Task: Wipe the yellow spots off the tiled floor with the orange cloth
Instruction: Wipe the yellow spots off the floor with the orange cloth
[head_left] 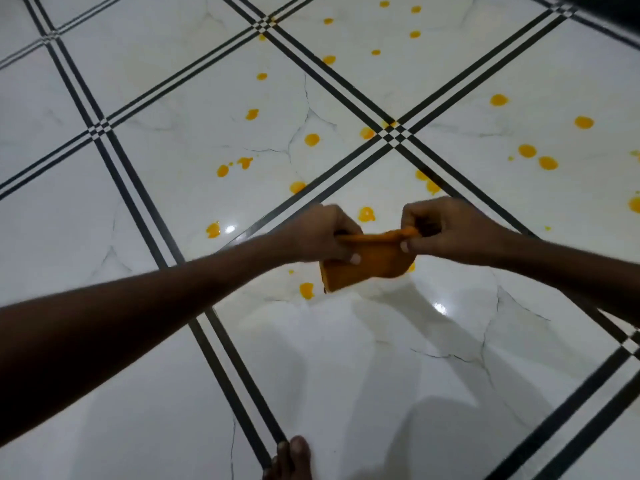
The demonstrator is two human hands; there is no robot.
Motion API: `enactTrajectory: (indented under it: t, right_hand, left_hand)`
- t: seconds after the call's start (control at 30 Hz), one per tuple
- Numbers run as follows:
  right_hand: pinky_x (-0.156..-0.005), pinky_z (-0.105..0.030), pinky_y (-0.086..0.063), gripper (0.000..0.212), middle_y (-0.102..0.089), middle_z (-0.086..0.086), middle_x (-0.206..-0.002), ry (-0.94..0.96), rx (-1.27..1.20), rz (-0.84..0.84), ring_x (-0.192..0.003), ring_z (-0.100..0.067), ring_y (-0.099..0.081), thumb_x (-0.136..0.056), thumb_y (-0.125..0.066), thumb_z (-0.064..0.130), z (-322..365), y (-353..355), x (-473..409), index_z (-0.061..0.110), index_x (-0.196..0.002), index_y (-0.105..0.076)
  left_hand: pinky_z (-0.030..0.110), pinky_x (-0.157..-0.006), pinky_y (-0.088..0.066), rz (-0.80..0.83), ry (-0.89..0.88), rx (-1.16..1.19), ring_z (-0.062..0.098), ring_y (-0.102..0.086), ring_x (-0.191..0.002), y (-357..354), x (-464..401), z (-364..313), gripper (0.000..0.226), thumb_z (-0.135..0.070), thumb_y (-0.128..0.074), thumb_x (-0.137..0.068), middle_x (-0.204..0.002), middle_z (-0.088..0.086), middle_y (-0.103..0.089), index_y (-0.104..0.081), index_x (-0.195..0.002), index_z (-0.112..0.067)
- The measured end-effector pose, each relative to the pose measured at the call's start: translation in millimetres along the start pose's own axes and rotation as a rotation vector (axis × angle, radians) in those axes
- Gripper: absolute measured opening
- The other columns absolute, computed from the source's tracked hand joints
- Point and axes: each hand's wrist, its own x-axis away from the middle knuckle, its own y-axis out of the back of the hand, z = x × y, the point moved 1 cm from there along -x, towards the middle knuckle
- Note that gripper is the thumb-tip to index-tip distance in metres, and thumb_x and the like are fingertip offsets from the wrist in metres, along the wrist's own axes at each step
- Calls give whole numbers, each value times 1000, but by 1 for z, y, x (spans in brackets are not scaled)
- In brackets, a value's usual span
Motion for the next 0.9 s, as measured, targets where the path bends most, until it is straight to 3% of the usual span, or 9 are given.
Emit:
enactTrajectory:
  t: [0.1,0.2,0.27,0.4,0.53,0.6,0.67,0.77,0.9]
  right_hand:
    - [-74,-32,-60,17,-70,2,-76,107,45,-204,-78,-12,-70,-83,-78,11,-1,16,3,15,-78,-63]
    - [-68,-34,-56,17,-68,9,-77,183,277,-364,-75,-17,-69,-81,-80,18,-19,-1,16,18,-84,-63]
    - [-64,-36,-51,16,-64,5,-78,157,447,-319,-75,-25,-66,-83,-77,24,-48,-26,27,19,-90,-63]
    - [-68,-38,-51,19,-68,-7,-82,129,768,-28,-76,-28,-63,-85,-71,32,-102,-80,50,16,-90,-63]
    - [-74,-43,-53,33,-70,-16,-96,250,755,-265,-84,-35,-65,-96,-44,32,-108,-104,21,8,-100,-66]
    - [-102,-51,-46,49,-59,-22,-138,191,741,-196,-125,-41,-56,-101,-37,40,-103,-121,-12,8,-131,-58]
    - [-123,-56,-24,68,-25,-15,-168,144,792,-85,-154,-36,-24,-104,-24,56,-112,-139,-32,17,-159,-31]
    - [-125,-58,-9,73,-10,-8,-172,45,815,-179,-159,-31,-9,-102,-15,62,-145,-137,-20,24,-165,-11]
    - [-125,-61,-5,79,-12,-19,-170,-397,694,-518,-157,-41,-12,-99,-30,55,-150,-141,20,16,-164,-9]
  left_hand:
    - [29,-68,-50,-251,-20,-64,14,-64,-72,26,0,-17,11,-19,-73,-82,-76,-4,-72,-78,-92,-20]
    - [26,-72,-51,-437,-33,-151,14,-67,-77,6,1,-20,21,-21,-65,-87,-86,-3,-77,-78,-103,-26]
    - [34,-82,-55,-412,-38,-200,24,-71,-89,-35,0,-13,31,-28,-54,-91,-100,3,-77,-75,-112,-25]
    - [39,-88,-52,17,126,-321,34,-64,-103,-120,6,9,36,-25,-52,-93,-114,12,-70,-64,-127,-22]
    - [36,-80,-53,-243,207,-356,28,-65,-101,-134,2,33,34,-16,-47,-93,-107,7,-70,-66,-121,-19]
    - [38,-81,-52,-405,210,-358,28,-64,-101,-125,-3,47,35,-11,-47,-93,-108,9,-70,-67,-122,-15]
    - [43,-84,-53,-476,209,-373,32,-63,-101,-114,-6,63,35,-10,-51,-92,-112,13,-69,-66,-124,-9]
    - [46,-89,-50,-531,258,-315,35,-61,-106,-99,-5,88,35,-15,-57,-91,-116,15,-67,-63,-124,-7]
    - [46,-92,-49,-603,291,-348,35,-63,-106,-100,19,111,35,-18,-62,-90,-114,15,-70,-65,-122,-4]
